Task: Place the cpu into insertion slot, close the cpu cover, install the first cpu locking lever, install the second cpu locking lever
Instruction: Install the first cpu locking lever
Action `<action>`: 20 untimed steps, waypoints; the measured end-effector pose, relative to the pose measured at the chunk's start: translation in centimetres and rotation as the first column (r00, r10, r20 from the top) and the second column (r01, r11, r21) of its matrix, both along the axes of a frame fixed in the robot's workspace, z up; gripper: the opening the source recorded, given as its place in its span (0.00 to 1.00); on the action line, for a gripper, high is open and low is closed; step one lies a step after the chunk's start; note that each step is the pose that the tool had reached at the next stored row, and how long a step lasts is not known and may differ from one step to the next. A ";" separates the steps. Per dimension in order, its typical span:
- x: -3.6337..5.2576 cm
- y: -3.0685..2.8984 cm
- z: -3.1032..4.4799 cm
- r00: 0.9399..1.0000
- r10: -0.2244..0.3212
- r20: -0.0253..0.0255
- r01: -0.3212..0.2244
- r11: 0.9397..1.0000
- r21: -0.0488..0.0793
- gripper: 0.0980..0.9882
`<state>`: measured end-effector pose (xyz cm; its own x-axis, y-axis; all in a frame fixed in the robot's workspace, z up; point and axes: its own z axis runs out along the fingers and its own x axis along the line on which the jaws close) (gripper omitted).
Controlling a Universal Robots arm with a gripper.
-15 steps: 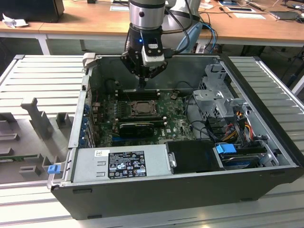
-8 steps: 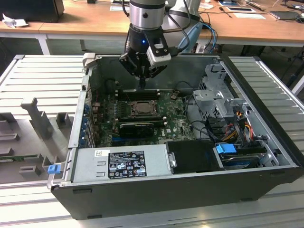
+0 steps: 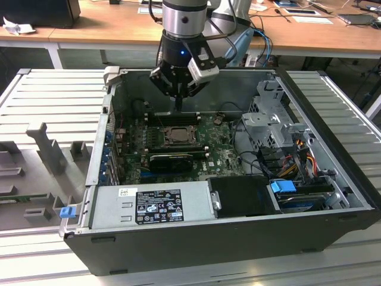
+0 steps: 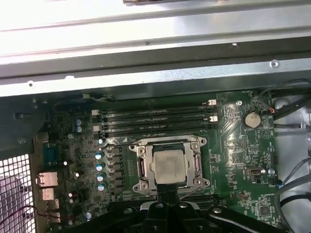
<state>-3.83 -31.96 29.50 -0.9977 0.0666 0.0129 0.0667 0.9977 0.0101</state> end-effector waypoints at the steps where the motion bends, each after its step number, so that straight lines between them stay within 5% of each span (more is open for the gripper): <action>1: 0.00 0.00 0.00 1.000 0.024 0.000 -0.024 1.000 0.000 0.01; 9: -0.02 0.00 -0.02 0.983 0.184 0.000 -0.184 0.983 0.000 0.01; 13: -1.41 0.01 -0.20 0.983 0.185 0.006 -0.185 0.983 0.000 0.01; 20: -2.30 0.11 -1.52 0.988 0.151 0.006 -0.151 0.988 -0.001 0.01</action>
